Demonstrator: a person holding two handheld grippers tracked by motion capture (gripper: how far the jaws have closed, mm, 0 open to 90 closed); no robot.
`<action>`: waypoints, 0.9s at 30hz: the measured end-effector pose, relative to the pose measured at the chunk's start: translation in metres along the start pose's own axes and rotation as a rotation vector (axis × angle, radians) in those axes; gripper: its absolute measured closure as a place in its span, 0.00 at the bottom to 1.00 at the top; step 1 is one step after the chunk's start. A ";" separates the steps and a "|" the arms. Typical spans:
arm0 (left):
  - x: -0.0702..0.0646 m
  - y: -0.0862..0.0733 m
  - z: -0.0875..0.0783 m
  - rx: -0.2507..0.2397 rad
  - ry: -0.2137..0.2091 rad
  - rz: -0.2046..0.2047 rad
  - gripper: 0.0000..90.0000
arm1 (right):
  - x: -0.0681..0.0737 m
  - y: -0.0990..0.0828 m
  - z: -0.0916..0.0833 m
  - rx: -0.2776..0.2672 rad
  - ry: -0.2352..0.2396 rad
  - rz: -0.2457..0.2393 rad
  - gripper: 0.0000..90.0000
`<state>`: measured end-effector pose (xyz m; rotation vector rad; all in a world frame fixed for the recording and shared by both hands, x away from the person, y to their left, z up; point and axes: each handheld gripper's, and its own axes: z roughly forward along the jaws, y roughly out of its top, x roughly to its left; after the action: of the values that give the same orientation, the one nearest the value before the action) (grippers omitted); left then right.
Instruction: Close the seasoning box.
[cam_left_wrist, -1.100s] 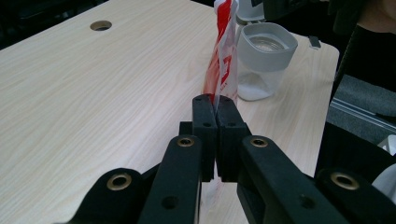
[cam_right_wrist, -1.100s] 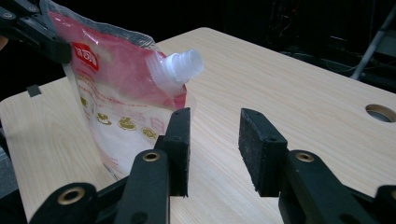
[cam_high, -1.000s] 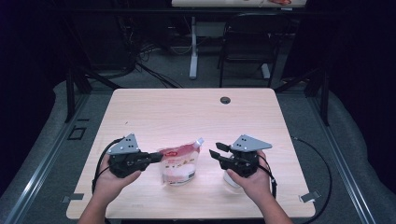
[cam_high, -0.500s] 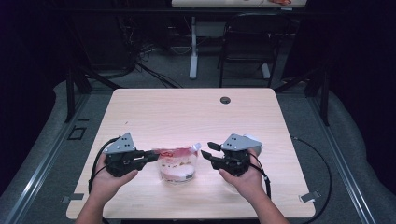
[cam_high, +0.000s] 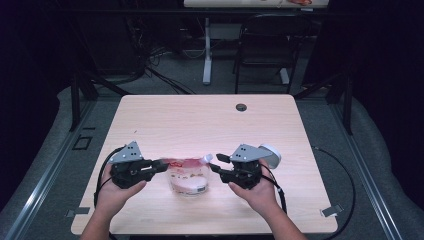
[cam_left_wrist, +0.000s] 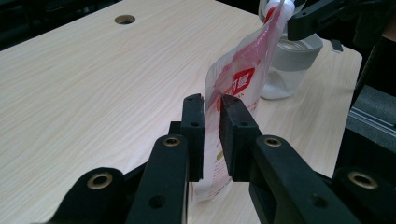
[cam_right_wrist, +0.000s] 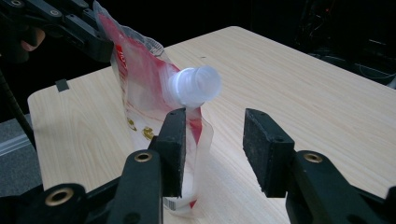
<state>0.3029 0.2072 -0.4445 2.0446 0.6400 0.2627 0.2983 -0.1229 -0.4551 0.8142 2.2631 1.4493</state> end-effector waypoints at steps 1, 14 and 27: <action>0.000 0.000 0.000 0.001 0.003 0.001 0.89 | 0.000 0.000 0.000 0.003 0.000 -0.004 0.66; 0.000 0.000 0.001 -0.003 0.006 0.001 0.89 | 0.007 0.001 0.009 0.004 0.029 -0.012 0.68; 0.000 0.001 0.001 0.002 0.012 0.004 0.91 | 0.010 0.004 0.012 0.005 0.032 -0.028 0.71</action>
<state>0.3034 0.2058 -0.4437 2.0475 0.6438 0.2766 0.2980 -0.1066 -0.4569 0.7635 2.2933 1.4541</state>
